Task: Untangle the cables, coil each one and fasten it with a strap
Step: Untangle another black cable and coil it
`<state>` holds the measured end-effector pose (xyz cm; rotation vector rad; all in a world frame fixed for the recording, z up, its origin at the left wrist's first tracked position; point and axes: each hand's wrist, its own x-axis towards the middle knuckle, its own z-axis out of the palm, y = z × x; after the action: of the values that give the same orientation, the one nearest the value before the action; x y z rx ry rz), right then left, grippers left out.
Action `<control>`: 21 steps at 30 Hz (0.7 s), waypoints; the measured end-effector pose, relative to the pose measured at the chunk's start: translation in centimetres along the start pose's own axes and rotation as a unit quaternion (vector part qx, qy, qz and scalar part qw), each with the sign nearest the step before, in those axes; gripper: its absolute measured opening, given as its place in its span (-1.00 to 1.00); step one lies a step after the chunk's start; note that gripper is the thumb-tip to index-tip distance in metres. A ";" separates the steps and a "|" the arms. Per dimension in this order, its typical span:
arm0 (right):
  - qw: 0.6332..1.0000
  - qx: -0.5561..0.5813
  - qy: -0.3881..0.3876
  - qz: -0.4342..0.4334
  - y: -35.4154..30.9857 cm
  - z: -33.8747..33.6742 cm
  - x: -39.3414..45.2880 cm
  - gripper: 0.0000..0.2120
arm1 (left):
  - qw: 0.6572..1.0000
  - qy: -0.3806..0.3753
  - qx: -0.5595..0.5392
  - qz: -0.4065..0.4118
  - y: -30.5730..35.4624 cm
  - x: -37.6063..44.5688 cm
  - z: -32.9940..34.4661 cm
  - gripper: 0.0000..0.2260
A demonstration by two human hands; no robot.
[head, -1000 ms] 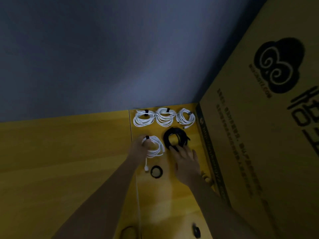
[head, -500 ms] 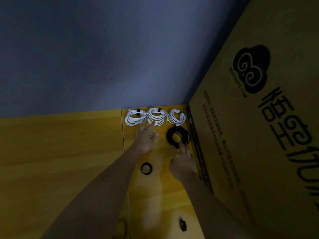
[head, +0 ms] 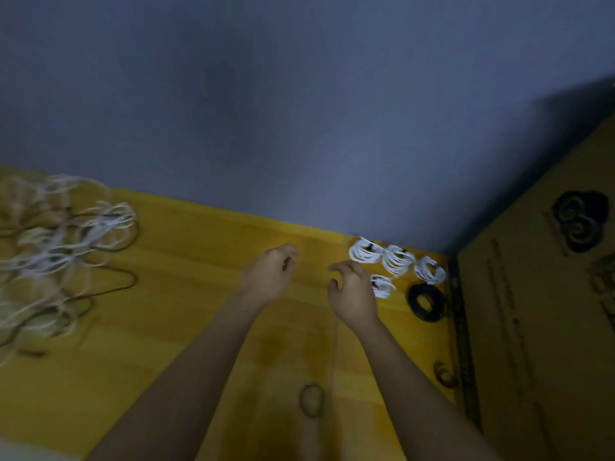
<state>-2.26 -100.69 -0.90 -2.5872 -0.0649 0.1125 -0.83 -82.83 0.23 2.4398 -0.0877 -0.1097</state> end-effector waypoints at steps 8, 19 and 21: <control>0.981 0.003 -0.109 -0.160 -21.4 9.0 -0.9 -0.75 | 0.977 0.101 0.100 -0.157 -16.5 -11.0 -16.3 -0.74; 0.955 0.005 -0.201 -0.217 -48.6 26.5 -4.6 -0.76 | 0.937 0.168 0.121 -0.282 -40.3 -25.5 -35.6 -0.75; 0.951 0.008 -0.220 -0.215 -51.9 29.3 -4.9 -0.78 | 0.928 0.173 0.117 -0.308 -43.7 -27.3 -37.5 -0.75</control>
<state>-11.08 -41.63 1.84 -2.4191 -0.7796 0.5210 -22.66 -22.99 2.20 2.5948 0.8727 0.0604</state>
